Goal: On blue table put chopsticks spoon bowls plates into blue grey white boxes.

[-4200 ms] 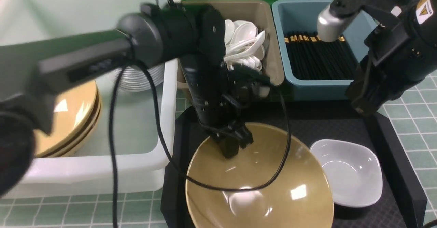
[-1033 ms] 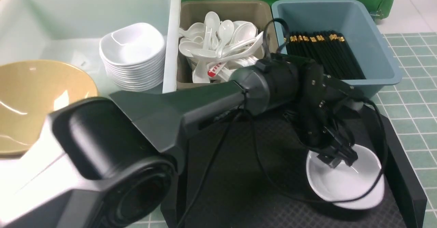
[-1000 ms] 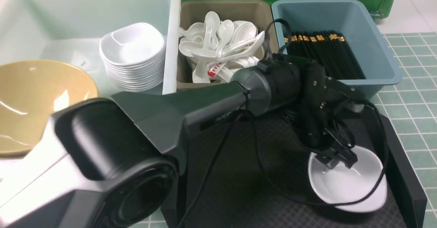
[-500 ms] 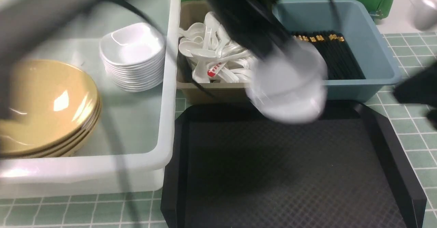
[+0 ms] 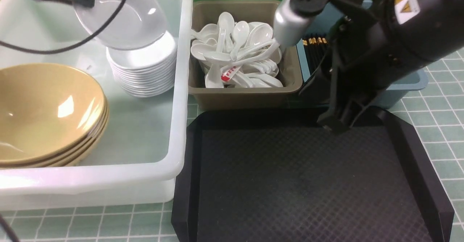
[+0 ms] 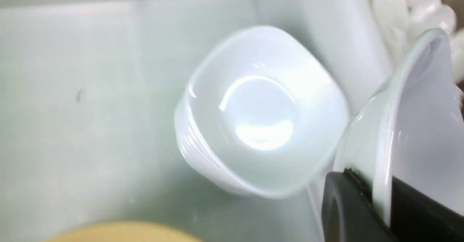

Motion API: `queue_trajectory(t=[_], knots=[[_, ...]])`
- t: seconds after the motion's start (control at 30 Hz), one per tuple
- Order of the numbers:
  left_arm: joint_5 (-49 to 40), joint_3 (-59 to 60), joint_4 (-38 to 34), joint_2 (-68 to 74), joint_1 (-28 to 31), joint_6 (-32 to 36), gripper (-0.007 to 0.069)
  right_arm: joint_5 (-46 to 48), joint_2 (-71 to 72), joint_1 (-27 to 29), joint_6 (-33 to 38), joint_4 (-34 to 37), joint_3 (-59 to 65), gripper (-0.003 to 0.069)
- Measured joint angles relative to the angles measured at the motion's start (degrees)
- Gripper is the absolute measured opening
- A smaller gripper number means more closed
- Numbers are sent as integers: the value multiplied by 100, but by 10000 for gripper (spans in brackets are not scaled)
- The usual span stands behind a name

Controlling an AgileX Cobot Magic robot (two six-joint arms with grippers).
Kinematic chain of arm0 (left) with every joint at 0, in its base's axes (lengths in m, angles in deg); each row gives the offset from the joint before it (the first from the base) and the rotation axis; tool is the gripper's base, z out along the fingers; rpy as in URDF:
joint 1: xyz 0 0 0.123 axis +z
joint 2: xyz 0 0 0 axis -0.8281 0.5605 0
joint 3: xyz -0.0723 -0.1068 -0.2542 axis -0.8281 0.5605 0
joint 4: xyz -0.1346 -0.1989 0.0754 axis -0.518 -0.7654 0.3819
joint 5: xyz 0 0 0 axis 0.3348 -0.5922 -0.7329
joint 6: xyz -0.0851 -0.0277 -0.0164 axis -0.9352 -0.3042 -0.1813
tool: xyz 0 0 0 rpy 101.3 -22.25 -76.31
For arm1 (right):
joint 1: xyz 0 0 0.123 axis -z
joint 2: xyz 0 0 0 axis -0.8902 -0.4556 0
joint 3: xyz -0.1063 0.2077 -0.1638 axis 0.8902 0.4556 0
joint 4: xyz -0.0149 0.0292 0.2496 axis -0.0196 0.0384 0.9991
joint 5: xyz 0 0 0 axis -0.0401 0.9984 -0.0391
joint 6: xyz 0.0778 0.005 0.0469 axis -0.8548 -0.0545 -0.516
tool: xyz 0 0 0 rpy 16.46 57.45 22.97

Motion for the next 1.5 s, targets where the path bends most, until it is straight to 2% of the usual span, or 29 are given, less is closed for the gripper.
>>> queue_trajectory(t=[0.23,0.33,0.4,0.43,0.47,0.57,0.67,0.7,0.8,0.9,0.97,1.07,1.13,1.17,1.2,1.23,1.37,1.4,1.43,1.5], knots=[[1030,48,-206,1013,-9,151,21,33,-33,0,-24,-15,0,48],[1327,48,-222,1261,-58,406,83,81,-33,0,-46,-28,0,48],[1403,48,-228,1331,-86,662,146,132,-33,0,-55,-28,0,48],[1426,50,-217,1350,-103,841,202,164,-33,0,-61,-34,0,48],[1431,50,-217,1349,-109,841,212,170,-33,0,-61,-34,0,48],[1430,20,-150,1331,-123,1185,400,289,-33,0,-140,-40,0,48],[1315,-89,-77,1276,-123,1228,513,317,-33,0,-182,-78,0,48],[1110,-215,8,1190,-123,1228,577,322,-33,0,-197,-102,0,48],[443,-569,204,888,-135,1018,628,382,-33,0,-268,-122,0,48],[-652,-945,484,376,-147,388,577,472,-5,0,-403,-128,7,48],[-825,-969,579,184,-152,209,549,475,32,0,-431,-128,26,48],[-1064,-624,1164,-622,-183,-185,361,131,344,0,-452,-85,437,48],[-1100,-214,1421,-1054,-219,-200,258,-167,557,0,-457,-50,824,48],[-1100,-88,1474,-1169,-236,-215,232,-256,613,0,-457,-44,918,48],[-1117,488,1627,-1706,-275,-237,113,-618,842,0,-457,-4,1312,48],[-1124,982,1683,-2096,-287,-238,64,-905,1009,0,-457,31,1554,48],[-760,2686,1701,-3467,-288,-255,0,-1633,1453,0,-385,461,2284,48],[-373,3276,1644,-3899,-288,-255,-6,-1871,1616,0,-216,769,2521,48],[-300,3372,1634,-4077,-288,-255,-6,-1902,1639,0,-139,878,2551,48],[662,4506,1441,-5174,-295,-262,-9,-2236,1957,0,429,1580,2903,48]])
